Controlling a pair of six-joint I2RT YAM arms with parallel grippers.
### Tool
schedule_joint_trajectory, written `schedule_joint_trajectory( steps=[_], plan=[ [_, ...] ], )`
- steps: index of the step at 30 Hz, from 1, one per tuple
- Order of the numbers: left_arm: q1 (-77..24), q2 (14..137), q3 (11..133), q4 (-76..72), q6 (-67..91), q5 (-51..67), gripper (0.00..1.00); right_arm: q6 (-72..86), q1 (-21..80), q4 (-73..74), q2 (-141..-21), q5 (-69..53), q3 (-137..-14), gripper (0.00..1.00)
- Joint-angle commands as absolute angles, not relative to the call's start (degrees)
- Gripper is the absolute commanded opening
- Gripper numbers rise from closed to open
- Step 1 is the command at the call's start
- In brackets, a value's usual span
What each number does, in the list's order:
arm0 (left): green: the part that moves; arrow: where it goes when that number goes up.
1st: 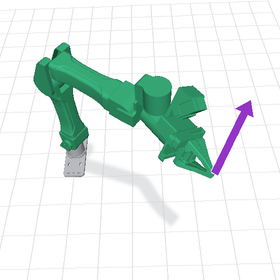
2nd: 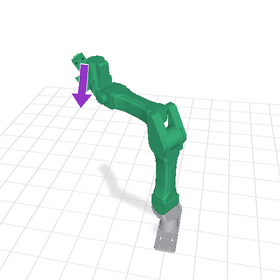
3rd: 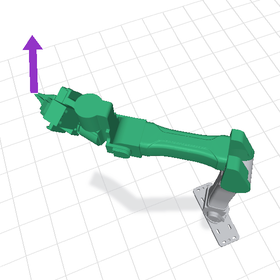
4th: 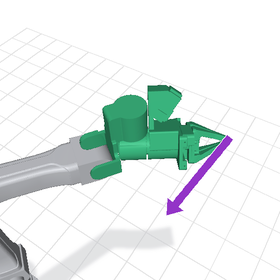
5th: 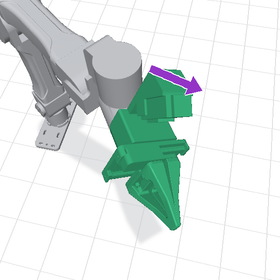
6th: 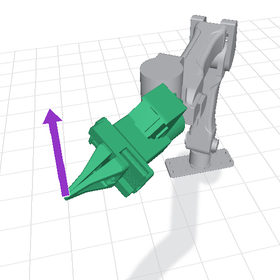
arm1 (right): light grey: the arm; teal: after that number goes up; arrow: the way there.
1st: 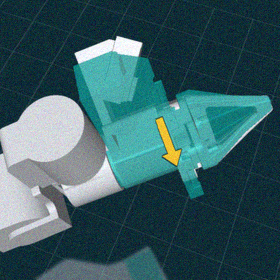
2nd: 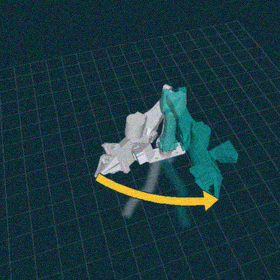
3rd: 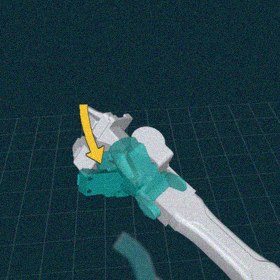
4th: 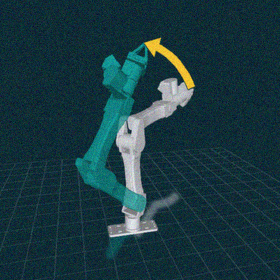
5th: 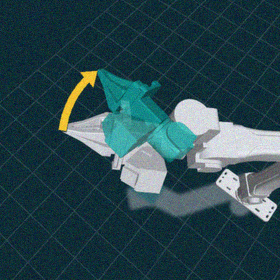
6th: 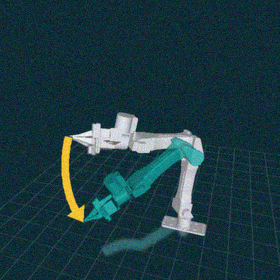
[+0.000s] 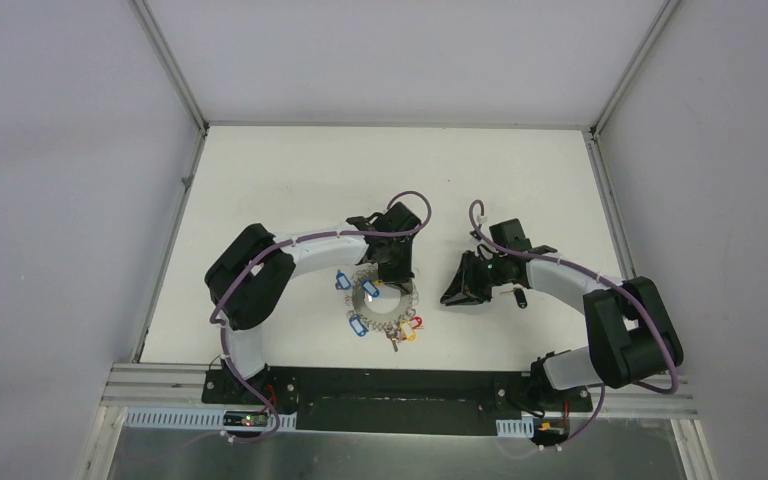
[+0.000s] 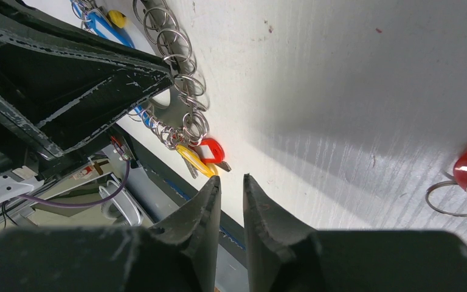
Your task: Put the keys on the keyring
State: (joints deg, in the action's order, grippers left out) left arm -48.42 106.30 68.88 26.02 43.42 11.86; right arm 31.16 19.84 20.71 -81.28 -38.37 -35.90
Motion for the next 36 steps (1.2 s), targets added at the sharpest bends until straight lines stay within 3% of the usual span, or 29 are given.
schedule_joint_trajectory(
  steps=[1, 6, 18, 31, 36],
  plan=[
    [-48.9, 106.5, 70.6, 25.5, 42.0, 10.2, 0.1, 30.3, 19.4, 20.5, -80.5, -39.3, -36.0, 0.23],
    [-48.9, 106.4, 71.1, 25.7, 41.4, 9.8, 0.0, 30.3, 19.4, 20.7, -79.9, -39.3, -36.1, 0.23],
    [-48.9, 101.6, 70.6, 26.4, 38.2, 9.5, 0.0, 26.1, 19.3, 26.4, -74.6, -36.8, -39.2, 0.26],
    [-49.0, 90.8, 69.4, 25.5, 28.2, 11.4, 0.0, 22.2, 19.4, 29.9, -63.6, -36.1, -44.9, 0.66],
    [-49.2, 85.8, 67.2, 22.8, 24.9, 14.7, 0.0, 21.3, 19.3, 26.7, -60.3, -39.7, -45.9, 0.7]
  ],
)
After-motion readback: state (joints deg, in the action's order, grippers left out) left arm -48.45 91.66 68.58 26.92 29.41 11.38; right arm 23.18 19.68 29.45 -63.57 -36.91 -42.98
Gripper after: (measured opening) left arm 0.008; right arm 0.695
